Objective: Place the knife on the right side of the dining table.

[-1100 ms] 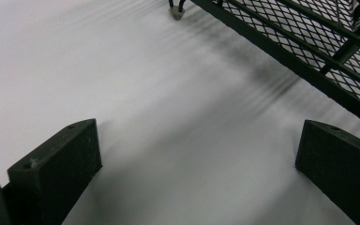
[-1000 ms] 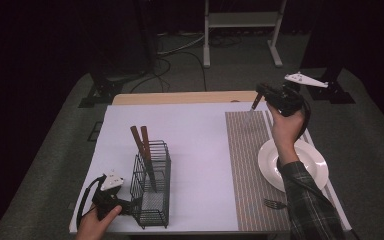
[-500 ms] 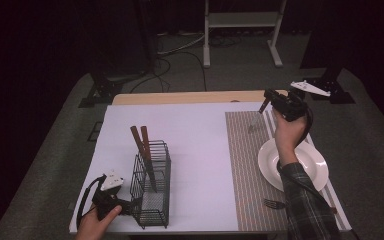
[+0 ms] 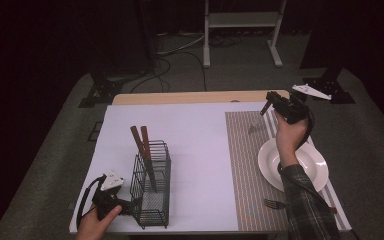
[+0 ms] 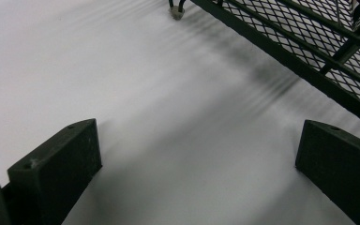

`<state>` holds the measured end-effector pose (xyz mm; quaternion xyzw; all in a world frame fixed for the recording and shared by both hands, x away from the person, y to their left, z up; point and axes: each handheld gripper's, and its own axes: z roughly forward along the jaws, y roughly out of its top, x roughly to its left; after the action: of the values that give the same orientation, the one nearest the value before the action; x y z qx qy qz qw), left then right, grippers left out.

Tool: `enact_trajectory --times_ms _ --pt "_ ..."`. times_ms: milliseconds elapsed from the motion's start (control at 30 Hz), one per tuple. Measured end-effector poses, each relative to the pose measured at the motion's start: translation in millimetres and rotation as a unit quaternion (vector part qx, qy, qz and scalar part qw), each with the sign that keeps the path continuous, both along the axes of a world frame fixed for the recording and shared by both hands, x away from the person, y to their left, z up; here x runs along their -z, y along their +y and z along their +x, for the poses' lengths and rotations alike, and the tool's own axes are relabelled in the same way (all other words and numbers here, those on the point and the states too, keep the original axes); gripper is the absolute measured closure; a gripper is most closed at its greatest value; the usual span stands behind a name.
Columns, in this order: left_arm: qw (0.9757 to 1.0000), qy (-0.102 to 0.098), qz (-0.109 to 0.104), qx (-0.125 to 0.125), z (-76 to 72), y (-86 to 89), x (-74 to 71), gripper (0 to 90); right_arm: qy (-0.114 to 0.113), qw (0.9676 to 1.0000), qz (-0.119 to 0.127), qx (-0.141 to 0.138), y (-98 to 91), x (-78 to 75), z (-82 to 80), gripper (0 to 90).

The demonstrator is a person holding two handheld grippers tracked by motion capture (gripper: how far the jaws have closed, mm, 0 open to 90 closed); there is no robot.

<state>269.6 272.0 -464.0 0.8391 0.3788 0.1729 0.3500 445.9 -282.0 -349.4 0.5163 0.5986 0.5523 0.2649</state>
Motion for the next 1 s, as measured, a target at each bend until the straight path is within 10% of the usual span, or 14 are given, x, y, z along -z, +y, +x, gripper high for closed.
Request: enact_trajectory --times_ms 1000 --pt "1.0 0.001 0.0 0.0 0.0 0.0 0.0 0.0 0.038 0.9971 -0.045 0.048 -41.4 13.6 -4.8 66.9"
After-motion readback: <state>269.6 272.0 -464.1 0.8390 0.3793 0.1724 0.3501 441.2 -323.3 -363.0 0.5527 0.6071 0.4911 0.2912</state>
